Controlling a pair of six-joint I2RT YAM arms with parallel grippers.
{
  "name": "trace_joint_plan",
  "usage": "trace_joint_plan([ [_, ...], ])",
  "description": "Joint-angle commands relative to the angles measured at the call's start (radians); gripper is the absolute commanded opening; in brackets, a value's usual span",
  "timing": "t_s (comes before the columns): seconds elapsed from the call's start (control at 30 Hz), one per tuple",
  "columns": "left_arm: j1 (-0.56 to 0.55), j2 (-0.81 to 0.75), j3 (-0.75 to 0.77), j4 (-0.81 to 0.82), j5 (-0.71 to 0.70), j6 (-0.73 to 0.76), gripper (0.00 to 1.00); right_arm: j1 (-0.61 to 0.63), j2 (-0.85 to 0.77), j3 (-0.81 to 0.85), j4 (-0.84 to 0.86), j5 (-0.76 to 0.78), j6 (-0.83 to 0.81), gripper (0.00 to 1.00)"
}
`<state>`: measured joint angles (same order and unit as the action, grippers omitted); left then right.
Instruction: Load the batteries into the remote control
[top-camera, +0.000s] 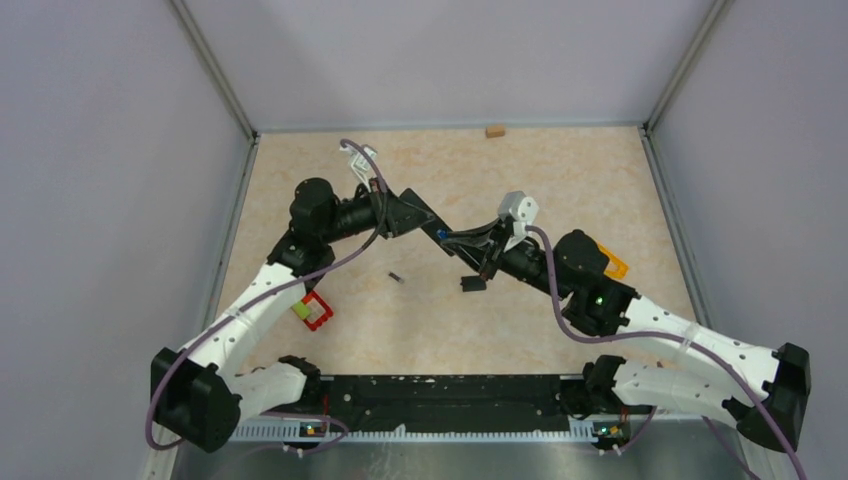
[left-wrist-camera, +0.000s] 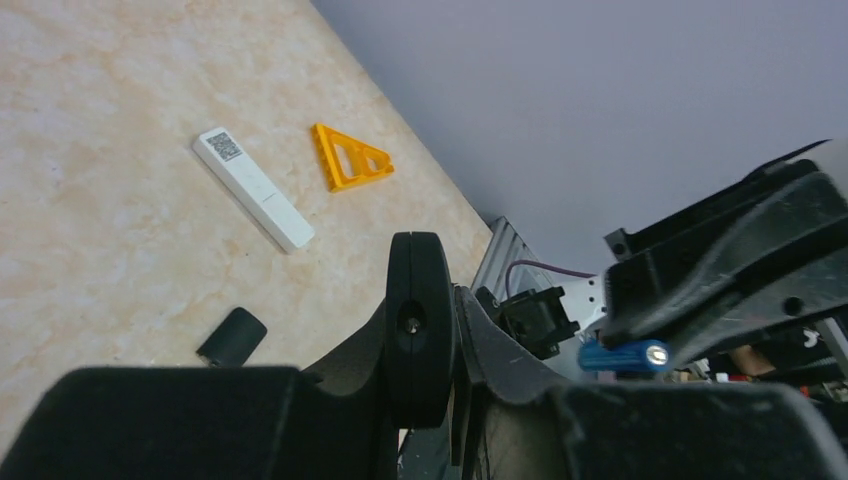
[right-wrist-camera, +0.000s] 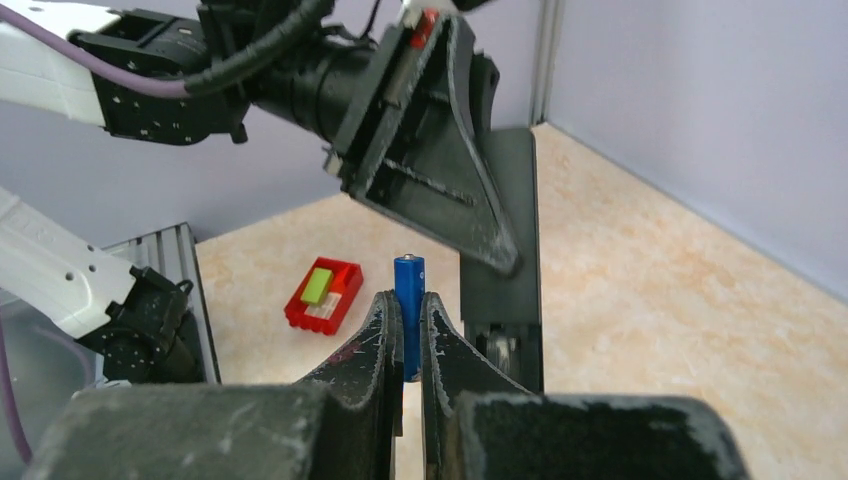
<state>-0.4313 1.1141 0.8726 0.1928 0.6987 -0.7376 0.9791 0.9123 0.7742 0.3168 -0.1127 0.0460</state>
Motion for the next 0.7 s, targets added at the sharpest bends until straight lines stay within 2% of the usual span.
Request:
trace_joint_plan([
  [0.0, 0.052, 0.029, 0.011, 0.187, 0.141, -0.121, 0.0, -0.003, -0.015, 0.011, -0.035, 0.048, 0.031, 0.0],
  [0.17, 0.098, 0.078, -0.03, 0.38, 0.257, -0.296, 0.0, -0.003, -0.012, 0.004, -0.041, 0.064, 0.01, 0.0],
  [0.33, 0.112, 0.108, -0.039, 0.479, 0.298, -0.394, 0.0, -0.004, 0.021, 0.027, -0.058, 0.069, -0.001, 0.0],
  [0.67, 0.12, 0.108, -0.044, 0.512, 0.326, -0.425, 0.0, -0.003, 0.066, 0.046, -0.042, 0.126, -0.005, 0.0],
])
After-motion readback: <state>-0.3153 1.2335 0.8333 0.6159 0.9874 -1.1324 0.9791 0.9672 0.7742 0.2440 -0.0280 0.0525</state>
